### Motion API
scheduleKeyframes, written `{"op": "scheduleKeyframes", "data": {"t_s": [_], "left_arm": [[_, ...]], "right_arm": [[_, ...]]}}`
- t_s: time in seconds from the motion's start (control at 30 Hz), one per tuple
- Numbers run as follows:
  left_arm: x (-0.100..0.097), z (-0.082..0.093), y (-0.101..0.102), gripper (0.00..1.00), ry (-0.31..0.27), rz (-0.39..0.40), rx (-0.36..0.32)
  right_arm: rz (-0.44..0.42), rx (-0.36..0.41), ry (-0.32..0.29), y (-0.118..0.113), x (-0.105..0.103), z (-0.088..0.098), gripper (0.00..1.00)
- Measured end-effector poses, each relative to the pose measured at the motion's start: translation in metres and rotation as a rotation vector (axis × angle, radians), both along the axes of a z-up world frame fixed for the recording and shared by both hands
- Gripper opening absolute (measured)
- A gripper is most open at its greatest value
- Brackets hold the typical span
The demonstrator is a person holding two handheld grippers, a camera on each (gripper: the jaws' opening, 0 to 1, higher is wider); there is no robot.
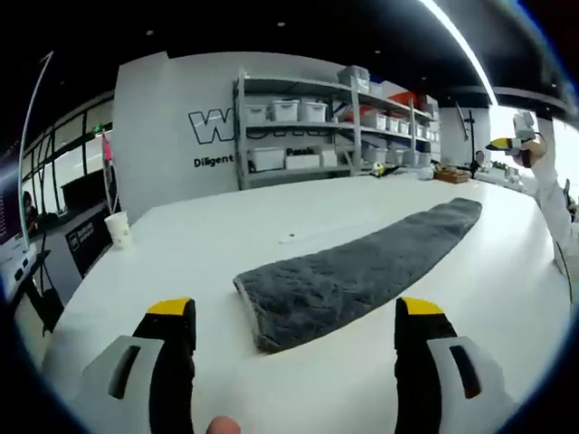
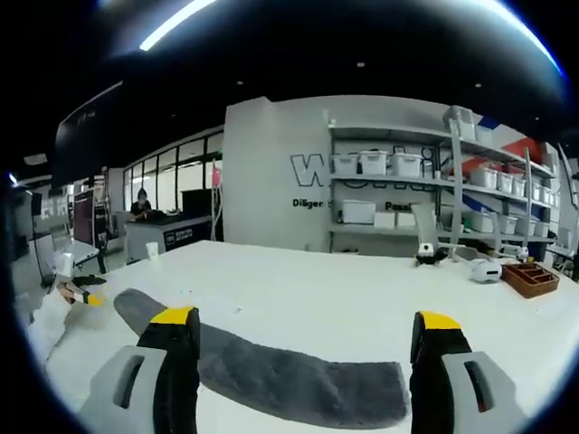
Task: Open the folded towel by lifting each exposed corner and separating the folded layers until the towel lies flat within the target outline without major curled edges
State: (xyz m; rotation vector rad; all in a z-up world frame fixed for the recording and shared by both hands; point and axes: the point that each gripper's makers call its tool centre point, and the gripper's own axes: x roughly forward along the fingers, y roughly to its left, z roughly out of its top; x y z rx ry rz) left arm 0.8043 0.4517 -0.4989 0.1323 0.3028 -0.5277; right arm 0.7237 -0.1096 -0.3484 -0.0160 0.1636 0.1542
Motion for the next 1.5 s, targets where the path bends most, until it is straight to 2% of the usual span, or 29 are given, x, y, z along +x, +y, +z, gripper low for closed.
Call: {"op": "scheduleKeyframes", "data": {"t_s": [0.07,0.17,0.3,0.33,0.4,0.5,0.53,0.63,0.7,0.87,0.9,0.93,1.03,1.2,1.3,1.4,1.5], "left_arm": [[-0.003,-0.004,-0.004,0.99,0.010,-0.015,0.010],[-0.007,-0.009,-0.006,1.00,0.022,-0.045,0.029],[-0.007,-0.011,-0.007,1.00,0.000,-0.057,0.059],[-0.005,-0.013,-0.004,1.00,-0.029,-0.049,0.113],[-0.002,-0.016,-0.002,0.99,-0.045,-0.037,0.174],[0.005,-0.008,0.001,0.89,-0.156,-0.005,0.306],[0.006,-0.005,0.001,0.86,-0.201,-0.006,0.379],[0.004,-0.003,-0.007,0.75,-0.264,-0.021,0.500],[0.003,-0.005,-0.016,0.71,-0.288,-0.050,0.557],[0.007,-0.026,-0.031,0.62,-0.269,-0.113,0.679],[0.008,-0.026,-0.031,0.59,-0.276,-0.098,0.659],[0.010,-0.026,-0.032,0.57,-0.286,-0.113,0.692],[0.015,-0.026,-0.036,0.52,-0.305,-0.126,0.715],[0.014,-0.041,-0.051,0.27,-0.308,-0.251,0.835],[0.014,-0.045,-0.059,0.19,-0.301,-0.284,0.835],[0.016,-0.049,-0.061,0.07,-0.261,-0.322,0.855],[0.019,-0.035,-0.064,0.03,-0.267,-0.312,0.840]], "right_arm": [[0.012,-0.007,0.008,0.004,0.001,-0.002,0.98],[0.033,-0.011,0.016,0.011,0.001,-0.004,0.98],[0.044,-0.022,0.019,0.014,0.002,-0.004,0.98],[0.045,-0.020,0.017,0.014,0.002,-0.002,0.98],[0.044,-0.020,0.015,0.013,0.002,-0.001,0.98],[0.041,-0.018,0.011,0.012,0.002,0.000,0.98],[0.041,-0.018,0.010,0.012,0.002,0.001,0.98],[0.044,-0.016,0.004,0.011,0.003,0.004,0.98],[0.046,-0.018,0.003,0.012,0.002,0.005,0.98],[0.054,-0.020,0.009,0.016,0.003,0.003,0.97],[0.056,-0.020,0.009,0.016,0.003,0.004,0.97],[0.059,-0.021,0.008,0.018,0.003,0.004,0.97],[0.064,-0.022,0.008,0.020,0.002,0.003,0.97],[0.078,-0.014,0.009,0.023,0.002,0.003,0.97],[0.084,-0.011,0.001,0.023,-0.001,0.006,0.97],[0.086,-0.013,-0.013,0.025,-0.005,0.010,0.96],[0.090,-0.015,-0.021,0.025,-0.007,0.013,0.96]]}}
